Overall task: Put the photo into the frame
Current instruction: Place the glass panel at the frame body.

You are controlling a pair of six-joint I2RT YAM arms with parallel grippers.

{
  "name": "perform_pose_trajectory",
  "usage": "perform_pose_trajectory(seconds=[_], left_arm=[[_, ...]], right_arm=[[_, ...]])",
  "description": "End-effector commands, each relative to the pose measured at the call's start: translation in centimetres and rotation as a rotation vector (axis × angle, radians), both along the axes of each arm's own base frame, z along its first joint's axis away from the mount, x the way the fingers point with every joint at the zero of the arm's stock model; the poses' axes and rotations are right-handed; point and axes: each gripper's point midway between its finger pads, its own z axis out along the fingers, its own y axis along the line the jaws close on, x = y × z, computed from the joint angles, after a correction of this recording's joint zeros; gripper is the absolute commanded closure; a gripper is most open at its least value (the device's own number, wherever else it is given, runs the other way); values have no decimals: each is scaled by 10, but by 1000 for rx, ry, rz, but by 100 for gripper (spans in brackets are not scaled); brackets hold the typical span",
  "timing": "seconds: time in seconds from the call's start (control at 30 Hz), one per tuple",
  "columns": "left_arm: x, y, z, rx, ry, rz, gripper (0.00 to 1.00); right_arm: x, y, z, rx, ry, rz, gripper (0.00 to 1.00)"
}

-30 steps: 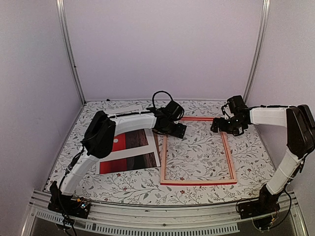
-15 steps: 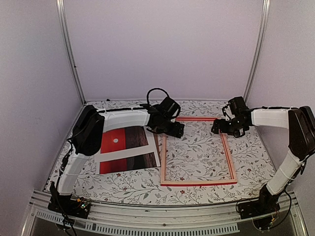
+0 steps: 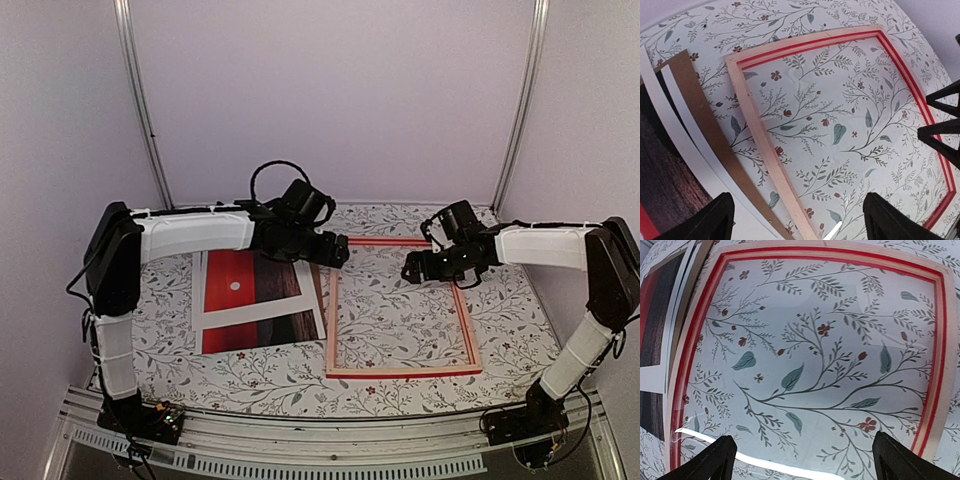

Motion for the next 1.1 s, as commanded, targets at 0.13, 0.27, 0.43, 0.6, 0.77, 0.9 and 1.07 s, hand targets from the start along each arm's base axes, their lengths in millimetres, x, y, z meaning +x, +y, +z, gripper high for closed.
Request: perform_pose_trajectory(seconds=[0.13, 0.27, 0.43, 0.6, 0.77, 0.9, 1.07], left_arm=[[4, 81, 7, 48, -29, 134, 6], [-5, 124, -3, 86, -7, 203, 5], [-12, 168, -11, 101, 14, 282, 5], [-17, 205, -17, 103, 38, 348, 4], [-20, 222, -18, 95, 43, 373, 3], [-21, 232, -22, 106, 49, 392, 3], [-22, 244, -31, 118, 64, 414, 2]], right_arm=[[-16, 80, 23, 3, -91, 165, 1], [-22, 105, 11, -101, -94, 191, 1], [-32, 126, -12, -239, -90, 224, 1], [-42, 139, -33, -321, -75, 255, 1], [-53, 146, -50, -374, -57, 275, 1], [-59, 145, -62, -417, -45, 273, 1], [-63, 146, -65, -425, -39, 274, 1]])
